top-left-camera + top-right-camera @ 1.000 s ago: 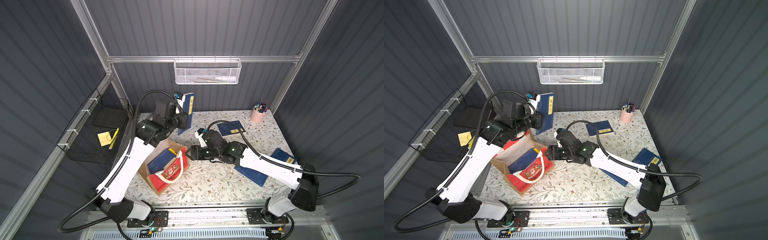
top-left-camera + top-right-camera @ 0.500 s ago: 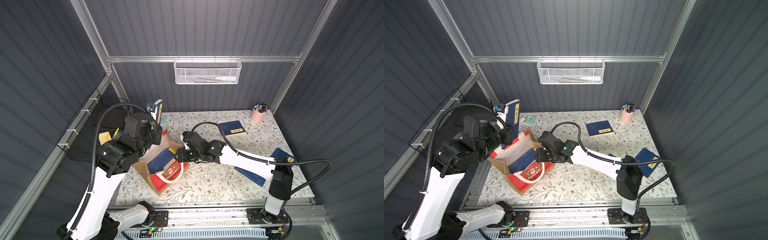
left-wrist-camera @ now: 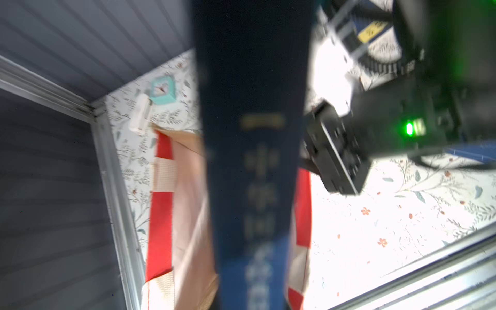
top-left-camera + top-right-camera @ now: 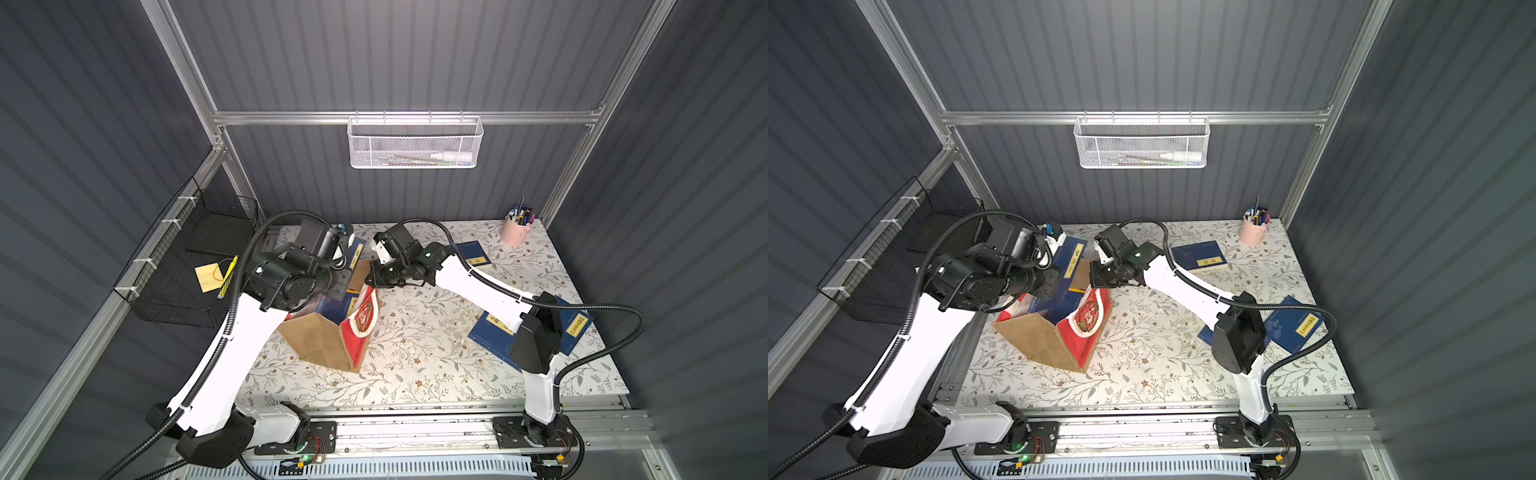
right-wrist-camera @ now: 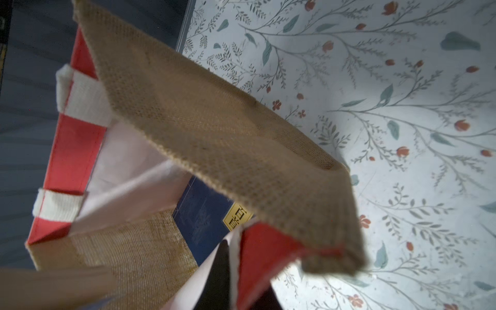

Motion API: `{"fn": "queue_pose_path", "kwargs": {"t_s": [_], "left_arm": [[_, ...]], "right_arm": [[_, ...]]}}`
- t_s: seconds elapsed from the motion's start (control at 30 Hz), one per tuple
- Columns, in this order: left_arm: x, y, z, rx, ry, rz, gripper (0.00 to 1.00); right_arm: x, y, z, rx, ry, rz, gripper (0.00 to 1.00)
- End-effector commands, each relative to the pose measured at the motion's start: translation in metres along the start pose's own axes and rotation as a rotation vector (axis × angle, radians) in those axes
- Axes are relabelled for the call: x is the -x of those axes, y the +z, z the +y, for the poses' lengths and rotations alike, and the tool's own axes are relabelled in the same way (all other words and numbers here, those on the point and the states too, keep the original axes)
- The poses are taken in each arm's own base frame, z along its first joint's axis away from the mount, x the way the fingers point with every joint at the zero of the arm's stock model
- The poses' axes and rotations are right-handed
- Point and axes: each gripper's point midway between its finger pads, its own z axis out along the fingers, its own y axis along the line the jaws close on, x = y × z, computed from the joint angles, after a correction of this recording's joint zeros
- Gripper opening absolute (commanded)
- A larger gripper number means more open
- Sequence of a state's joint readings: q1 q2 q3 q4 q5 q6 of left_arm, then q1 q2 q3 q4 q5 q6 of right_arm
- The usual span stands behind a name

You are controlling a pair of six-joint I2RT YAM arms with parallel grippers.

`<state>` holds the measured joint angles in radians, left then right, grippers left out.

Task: Put the books into the canvas bag
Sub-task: Adjust the canvas bag at the center of the board.

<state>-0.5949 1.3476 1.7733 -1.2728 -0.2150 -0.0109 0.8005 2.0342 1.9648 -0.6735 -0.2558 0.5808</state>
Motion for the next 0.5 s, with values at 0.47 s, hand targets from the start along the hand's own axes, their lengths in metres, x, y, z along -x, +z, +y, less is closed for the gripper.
{"fn": "queue_pose_path", "kwargs": {"t_s": [0.47], "left_arm": [[-0.017,0.095,-0.001,-0.227,-0.34,0.205,0.0]], "right_arm": [[0.052,-0.025,-0.022,0.046,-0.05,-0.032,0.18]]}}
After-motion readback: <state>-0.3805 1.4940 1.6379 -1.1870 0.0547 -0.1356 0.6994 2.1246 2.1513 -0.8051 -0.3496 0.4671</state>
